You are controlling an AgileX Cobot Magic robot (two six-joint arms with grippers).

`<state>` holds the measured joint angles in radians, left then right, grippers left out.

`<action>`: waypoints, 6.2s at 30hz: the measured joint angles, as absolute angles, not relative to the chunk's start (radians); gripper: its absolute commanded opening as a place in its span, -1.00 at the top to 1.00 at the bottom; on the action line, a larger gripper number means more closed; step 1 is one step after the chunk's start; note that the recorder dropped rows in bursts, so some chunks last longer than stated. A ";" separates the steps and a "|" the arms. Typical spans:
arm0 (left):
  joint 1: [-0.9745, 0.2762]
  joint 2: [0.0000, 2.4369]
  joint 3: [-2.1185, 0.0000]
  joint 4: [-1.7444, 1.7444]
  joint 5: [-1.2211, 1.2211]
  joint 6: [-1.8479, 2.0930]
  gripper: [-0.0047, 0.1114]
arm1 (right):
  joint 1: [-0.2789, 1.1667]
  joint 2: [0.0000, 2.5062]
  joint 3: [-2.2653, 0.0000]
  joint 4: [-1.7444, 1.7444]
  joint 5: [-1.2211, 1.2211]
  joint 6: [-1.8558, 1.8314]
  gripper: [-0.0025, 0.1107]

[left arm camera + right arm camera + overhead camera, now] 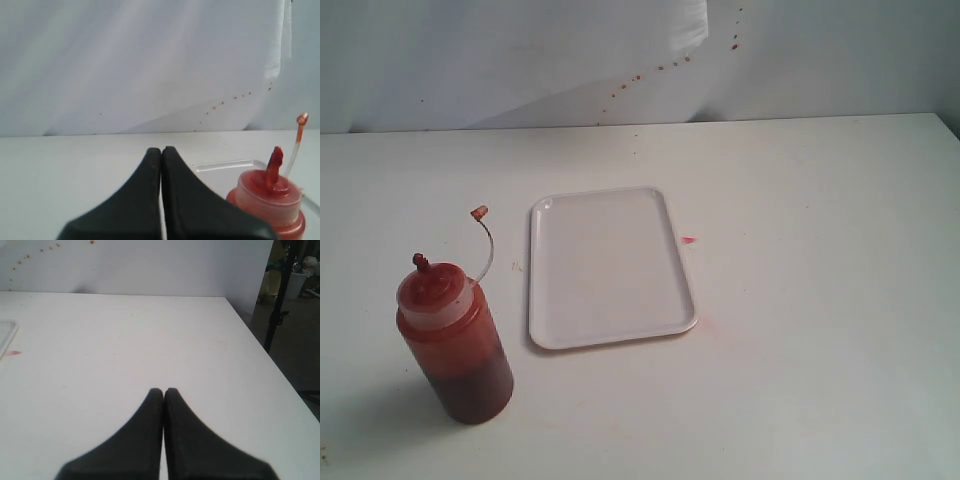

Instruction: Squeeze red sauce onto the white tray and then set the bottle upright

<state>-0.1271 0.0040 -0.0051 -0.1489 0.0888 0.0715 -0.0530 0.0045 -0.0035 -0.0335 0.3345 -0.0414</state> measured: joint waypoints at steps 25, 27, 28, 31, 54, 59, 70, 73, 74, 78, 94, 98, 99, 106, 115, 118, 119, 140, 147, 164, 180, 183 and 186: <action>-0.127 0.592 -0.005 -0.278 -0.119 0.053 0.92 | -0.053 0.005 -0.003 -0.034 0.335 -0.041 0.96; -0.130 0.678 -0.005 -0.261 -0.142 0.025 0.92 | -0.053 0.005 -0.003 -0.034 0.335 -0.041 0.96; -0.135 0.721 -0.005 -0.233 -0.162 0.000 0.92 | -0.053 0.005 -0.003 -0.034 0.335 -0.041 0.96; -0.180 0.831 -0.005 -0.061 -0.208 -0.145 0.92 | -0.053 0.005 -0.003 -0.034 0.335 -0.041 0.96; -0.264 1.189 -0.005 0.571 -0.514 -0.444 -0.78 | -0.053 0.005 -0.003 -0.034 0.335 -0.041 0.96; -0.264 1.189 -0.005 0.467 -0.489 -0.414 -0.88 | -0.053 0.005 -0.003 -0.034 0.335 -0.041 0.96; -0.264 1.189 -0.005 0.449 -0.487 -0.358 -0.88 | -0.053 0.005 -0.003 -0.034 0.335 -0.041 0.96; -0.264 1.189 -0.005 0.409 -0.487 -0.315 -0.88 | -0.053 0.005 -0.003 -0.034 0.335 -0.041 0.96; -0.264 1.192 -0.005 0.399 -0.487 -0.308 -0.88 | -0.053 0.005 -0.003 -0.034 0.335 -0.041 0.96; -0.264 1.242 -0.005 0.390 -0.487 -0.294 -0.88 | -0.053 0.005 -0.003 -0.034 0.335 -0.041 0.96; -0.264 1.638 -0.170 0.479 -0.503 -0.194 -0.88 | -0.053 0.005 -0.003 -0.034 0.335 -0.041 0.96; -0.264 1.664 -0.182 0.481 -0.561 -0.173 -0.88 | -0.053 0.005 -0.003 -0.034 0.335 -0.041 0.96; -0.264 1.666 -0.182 0.481 -0.579 -0.163 -0.88 | -0.053 0.005 -0.003 -0.034 0.335 -0.041 0.96; -0.264 1.667 -0.183 0.465 -0.646 -0.108 -0.88 | -0.053 0.005 -0.003 -0.034 0.335 -0.041 0.96; -0.264 1.667 -0.183 0.410 -0.707 -0.033 -0.88 | -0.053 0.005 -0.003 -0.034 0.335 -0.041 0.96; -0.264 1.667 -0.183 0.396 -0.713 -0.022 -0.88 | -0.053 0.005 -0.003 -0.034 0.335 -0.041 0.96; -0.264 1.667 -0.183 0.394 -0.713 -0.022 -0.88 | -0.053 0.005 -0.003 -0.034 0.335 -0.041 0.96; -0.264 1.815 -0.192 0.392 -0.903 0.000 -0.12 | -0.053 0.005 -0.003 -0.034 0.335 -0.041 0.96; -0.266 1.820 -0.194 0.397 -0.909 0.048 0.45 | -0.053 0.005 -0.003 -0.034 0.335 -0.041 0.96; -0.266 1.817 -0.194 0.396 -0.917 0.066 0.92 | -0.053 0.005 -0.003 -0.034 0.335 -0.041 0.96; -0.266 1.404 -0.206 0.388 -0.568 0.064 0.92 | -0.053 0.005 -0.003 -0.034 0.335 -0.041 0.96; -0.266 1.301 -0.257 0.390 -0.420 0.030 0.92 | -0.053 0.005 -0.003 -0.066 0.327 -0.065 0.96; -0.266 1.234 -0.321 0.414 -0.306 -0.005 0.92 | -0.053 0.005 -0.003 0.000 0.235 -0.060 0.96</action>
